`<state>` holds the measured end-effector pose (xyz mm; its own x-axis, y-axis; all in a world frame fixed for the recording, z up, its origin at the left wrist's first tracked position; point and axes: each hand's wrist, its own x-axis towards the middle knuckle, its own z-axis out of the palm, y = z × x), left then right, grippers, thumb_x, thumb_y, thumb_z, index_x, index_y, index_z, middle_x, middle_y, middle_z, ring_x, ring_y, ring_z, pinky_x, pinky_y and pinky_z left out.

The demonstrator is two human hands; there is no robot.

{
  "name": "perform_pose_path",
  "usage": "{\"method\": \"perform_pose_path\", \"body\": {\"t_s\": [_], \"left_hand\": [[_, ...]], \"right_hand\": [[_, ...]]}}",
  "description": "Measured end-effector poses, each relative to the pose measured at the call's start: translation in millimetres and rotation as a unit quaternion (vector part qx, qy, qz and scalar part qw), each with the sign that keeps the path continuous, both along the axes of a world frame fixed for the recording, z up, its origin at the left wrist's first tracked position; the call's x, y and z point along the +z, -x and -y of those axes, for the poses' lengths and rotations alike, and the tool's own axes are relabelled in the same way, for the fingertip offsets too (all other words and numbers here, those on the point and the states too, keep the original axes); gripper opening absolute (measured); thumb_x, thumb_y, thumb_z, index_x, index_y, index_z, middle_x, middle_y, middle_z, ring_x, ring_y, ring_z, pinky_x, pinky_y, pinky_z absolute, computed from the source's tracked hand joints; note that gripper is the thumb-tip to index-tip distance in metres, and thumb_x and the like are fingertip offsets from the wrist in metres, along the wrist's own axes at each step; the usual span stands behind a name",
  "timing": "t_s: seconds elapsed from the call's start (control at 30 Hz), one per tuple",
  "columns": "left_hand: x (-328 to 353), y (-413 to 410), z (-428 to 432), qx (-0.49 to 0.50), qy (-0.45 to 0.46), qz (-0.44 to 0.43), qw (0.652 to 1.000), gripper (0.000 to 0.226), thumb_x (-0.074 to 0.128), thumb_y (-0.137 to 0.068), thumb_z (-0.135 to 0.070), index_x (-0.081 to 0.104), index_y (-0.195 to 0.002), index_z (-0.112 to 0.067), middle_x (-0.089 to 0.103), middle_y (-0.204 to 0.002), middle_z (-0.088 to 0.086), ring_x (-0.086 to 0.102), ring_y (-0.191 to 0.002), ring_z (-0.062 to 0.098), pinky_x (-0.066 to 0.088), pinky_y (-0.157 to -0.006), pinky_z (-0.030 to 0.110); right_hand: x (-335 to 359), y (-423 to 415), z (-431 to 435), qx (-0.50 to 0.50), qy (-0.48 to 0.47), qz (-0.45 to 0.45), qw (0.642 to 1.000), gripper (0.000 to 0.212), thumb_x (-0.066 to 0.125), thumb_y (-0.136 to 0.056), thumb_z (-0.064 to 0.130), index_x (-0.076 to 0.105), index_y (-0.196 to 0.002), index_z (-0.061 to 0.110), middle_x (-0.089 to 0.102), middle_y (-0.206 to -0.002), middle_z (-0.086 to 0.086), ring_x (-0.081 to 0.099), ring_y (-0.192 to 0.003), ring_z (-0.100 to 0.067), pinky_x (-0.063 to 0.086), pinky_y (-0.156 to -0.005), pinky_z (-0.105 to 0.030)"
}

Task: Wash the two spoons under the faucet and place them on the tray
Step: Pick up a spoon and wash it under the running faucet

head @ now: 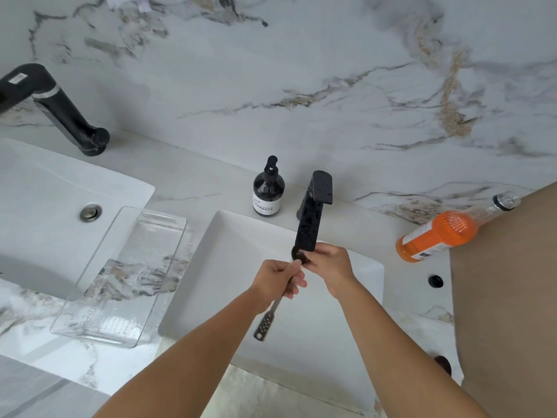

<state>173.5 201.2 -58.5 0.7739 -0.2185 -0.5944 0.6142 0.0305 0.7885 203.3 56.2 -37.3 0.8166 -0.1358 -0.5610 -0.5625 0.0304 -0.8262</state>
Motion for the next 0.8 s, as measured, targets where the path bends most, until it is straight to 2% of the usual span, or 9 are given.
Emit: {"method": "perform_pose_path", "body": {"t_s": [0.1,0.17,0.27,0.33,0.4,0.47,0.53,0.67,0.8], "left_hand": [[3.6,-2.2,1.2,-0.04,-0.17,0.022,0.984,0.057,0.055,-0.095,-0.05,0.06,-0.046,-0.021,0.058,-0.047,-0.006,0.045,-0.036,0.008,0.037,-0.038,0.015],[-0.2,0.9,-0.3,-0.061,-0.217,0.053,0.973,0.048,0.051,-0.097,-0.045,0.061,-0.057,-0.022,0.056,-0.053,-0.008,0.046,-0.043,0.007,0.033,-0.038,0.01],[-2.4,9.5,-8.0,-0.096,-0.219,0.103,0.965,0.025,0.048,-0.1,-0.025,0.066,-0.084,-0.018,0.051,-0.061,-0.007,0.043,-0.056,0.014,0.032,-0.043,0.01],[-3.7,12.5,-12.7,-0.121,-0.251,0.155,0.948,0.025,0.043,-0.101,-0.014,0.066,-0.109,-0.013,0.053,-0.077,0.002,0.048,-0.069,0.02,0.038,-0.057,0.015],[-4.3,13.1,-15.0,-0.123,-0.283,0.182,0.934,0.031,0.043,-0.1,-0.01,0.065,-0.122,-0.014,0.057,-0.091,0.015,0.053,-0.081,0.025,0.043,-0.071,0.027],[-3.6,10.3,-15.2,-0.098,-0.309,0.186,0.928,0.025,0.051,-0.097,-0.013,0.07,-0.114,-0.012,0.067,-0.093,0.021,0.054,-0.076,0.025,0.049,-0.074,0.036],[-0.8,6.9,-14.0,-0.081,-0.316,0.176,0.929,0.014,0.059,-0.093,-0.018,0.071,-0.097,-0.012,0.071,-0.088,0.022,0.054,-0.063,0.026,0.058,-0.07,0.042],[6.4,4.9,-10.1,-0.06,-0.283,0.115,0.95,0.023,0.065,-0.09,-0.034,0.077,-0.088,-0.014,0.074,-0.073,0.016,0.062,-0.047,0.023,0.06,-0.053,0.034],[1.0,14.1,-6.7,-0.069,-0.31,0.117,0.941,0.037,0.049,-0.1,-0.036,0.076,-0.09,-0.013,0.068,-0.063,-0.004,0.055,-0.05,0.004,0.046,-0.057,0.026]], "right_hand": [[-3.1,2.7,-5.0,-0.022,0.026,-0.002,0.999,0.018,0.072,-0.076,-0.008,0.078,-0.091,0.001,0.078,-0.083,-0.012,0.071,-0.068,-0.025,0.059,-0.072,-0.03],[0.1,4.5,-5.7,0.032,-0.01,-0.007,0.999,0.03,0.06,-0.076,-0.018,0.075,-0.093,0.001,0.074,-0.081,-0.01,0.063,-0.068,-0.024,0.053,-0.068,-0.028],[5.5,3.0,-2.9,0.075,-0.145,-0.045,0.986,0.038,0.047,-0.078,-0.025,0.068,-0.094,0.002,0.064,-0.09,-0.013,0.061,-0.086,-0.028,0.052,-0.084,-0.034],[7.0,1.7,-3.9,0.067,-0.207,-0.055,0.974,0.029,0.049,-0.082,-0.02,0.065,-0.092,0.002,0.064,-0.09,-0.014,0.063,-0.091,-0.029,0.056,-0.092,-0.035],[7.0,1.8,-7.7,0.038,-0.25,-0.058,0.966,0.02,0.055,-0.084,-0.014,0.064,-0.095,0.0,0.065,-0.093,-0.016,0.064,-0.095,-0.031,0.052,-0.102,-0.037],[2.0,2.2,-8.7,-0.047,-0.324,-0.073,0.942,0.021,0.06,-0.086,-0.004,0.064,-0.106,-0.006,0.069,-0.105,-0.021,0.067,-0.104,-0.035,0.047,-0.108,-0.042],[-2.1,4.5,-6.8,-0.128,-0.386,-0.087,0.91,0.032,0.058,-0.094,0.012,0.062,-0.117,-0.009,0.07,-0.115,-0.025,0.068,-0.111,-0.039,0.05,-0.104,-0.046],[-2.2,7.7,-1.8,-0.077,-0.256,-0.061,0.962,0.033,0.067,-0.092,0.013,0.064,-0.119,-0.006,0.076,-0.105,-0.021,0.074,-0.101,-0.03,0.06,-0.081,-0.034],[2.1,7.3,-2.9,-0.06,-0.14,-0.073,0.986,0.023,0.078,-0.083,0.015,0.071,-0.101,0.001,0.078,-0.089,-0.016,0.077,-0.081,-0.027,0.062,-0.068,-0.03]]}}
